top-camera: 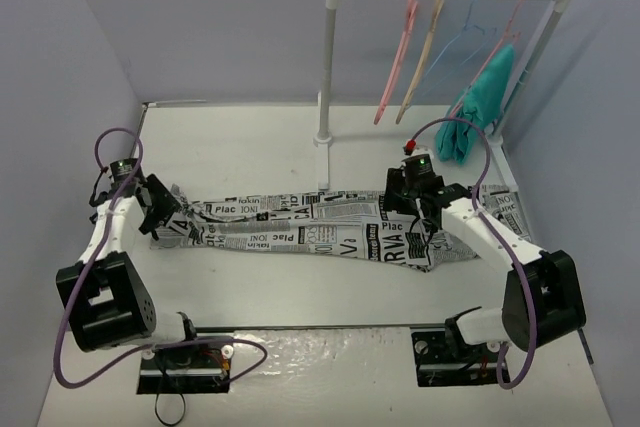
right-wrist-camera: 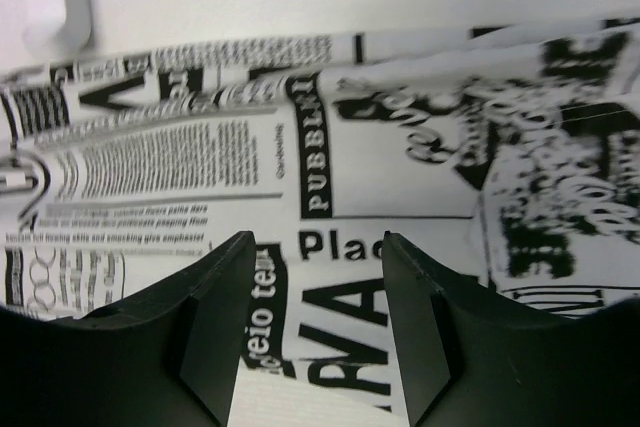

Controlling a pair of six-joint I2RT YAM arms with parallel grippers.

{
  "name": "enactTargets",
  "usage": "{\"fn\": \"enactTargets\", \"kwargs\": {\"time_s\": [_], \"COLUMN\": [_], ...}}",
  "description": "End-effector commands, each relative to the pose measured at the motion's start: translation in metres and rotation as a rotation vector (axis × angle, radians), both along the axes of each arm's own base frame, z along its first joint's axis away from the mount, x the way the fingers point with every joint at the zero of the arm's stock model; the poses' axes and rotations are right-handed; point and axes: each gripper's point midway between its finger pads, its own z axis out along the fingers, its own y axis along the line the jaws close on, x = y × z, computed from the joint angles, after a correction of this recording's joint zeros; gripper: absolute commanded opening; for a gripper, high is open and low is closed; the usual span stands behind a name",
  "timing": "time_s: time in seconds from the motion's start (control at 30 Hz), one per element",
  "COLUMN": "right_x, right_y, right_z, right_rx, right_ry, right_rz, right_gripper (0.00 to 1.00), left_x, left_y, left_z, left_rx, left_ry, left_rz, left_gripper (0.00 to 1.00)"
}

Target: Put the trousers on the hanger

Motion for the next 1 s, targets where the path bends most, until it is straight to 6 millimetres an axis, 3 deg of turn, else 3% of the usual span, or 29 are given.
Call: {"fn": "enactTargets", "kwargs": {"time_s": [0.0, 0.17, 0.4, 0.63, 0.97], "right_x": [-0.013, -0.017, -0.021, -0.021, -0.019], "right_y": [0.024, 0.037, 0.041, 0.047, 0.046], "right_z": [0.002, -0.002, 0.004, 0.013, 0.002], "right_rx": [-0.005, 0.004, 0.007, 0.038, 0.020], "right_ry": [-0.028, -0.035, -0.059, -0.086, -0.063], "right_rz": [0.147, 0.215, 0.282, 0.307, 0.306], "right_gripper": [0.52, 0.55, 0.75, 0.75, 0.75], "left_x": [0.020, 0.031, 0.048, 0.058, 0.067], "left_y": [0.023, 0.036, 0.061, 0.077, 0.073], "left_z": [-0.003, -0.016, -0.022, -0.021, -0.024], "left_rx": [0.008, -0.017, 0.009, 0.012, -0.023], "left_ry": [-0.028, -0.018, -0.010, -0.026, -0.019], "left_rz": [0.047, 0.066, 0.031, -0.006, -0.070], "left_gripper": [0.54, 0.53, 0.54, 0.53, 0.47]}}
